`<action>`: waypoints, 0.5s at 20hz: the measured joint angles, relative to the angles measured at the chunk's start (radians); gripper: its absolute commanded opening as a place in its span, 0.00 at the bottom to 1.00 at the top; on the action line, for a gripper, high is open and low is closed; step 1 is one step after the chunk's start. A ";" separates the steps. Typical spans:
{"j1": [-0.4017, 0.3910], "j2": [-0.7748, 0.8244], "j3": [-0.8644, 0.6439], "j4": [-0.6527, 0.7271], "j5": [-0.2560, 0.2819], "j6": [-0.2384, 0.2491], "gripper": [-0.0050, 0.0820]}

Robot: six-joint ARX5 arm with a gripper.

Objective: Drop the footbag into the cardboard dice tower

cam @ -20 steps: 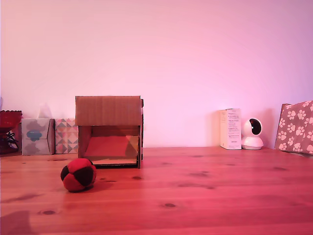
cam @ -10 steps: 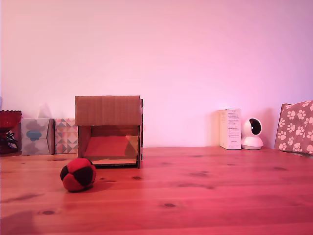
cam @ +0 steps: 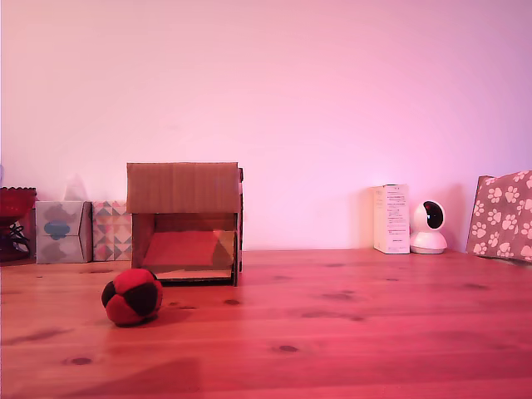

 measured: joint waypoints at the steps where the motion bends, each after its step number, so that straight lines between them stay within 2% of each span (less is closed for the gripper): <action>1: -0.021 0.044 0.000 0.001 0.004 0.000 0.03; 10: -0.221 0.406 0.000 0.100 0.014 0.043 0.03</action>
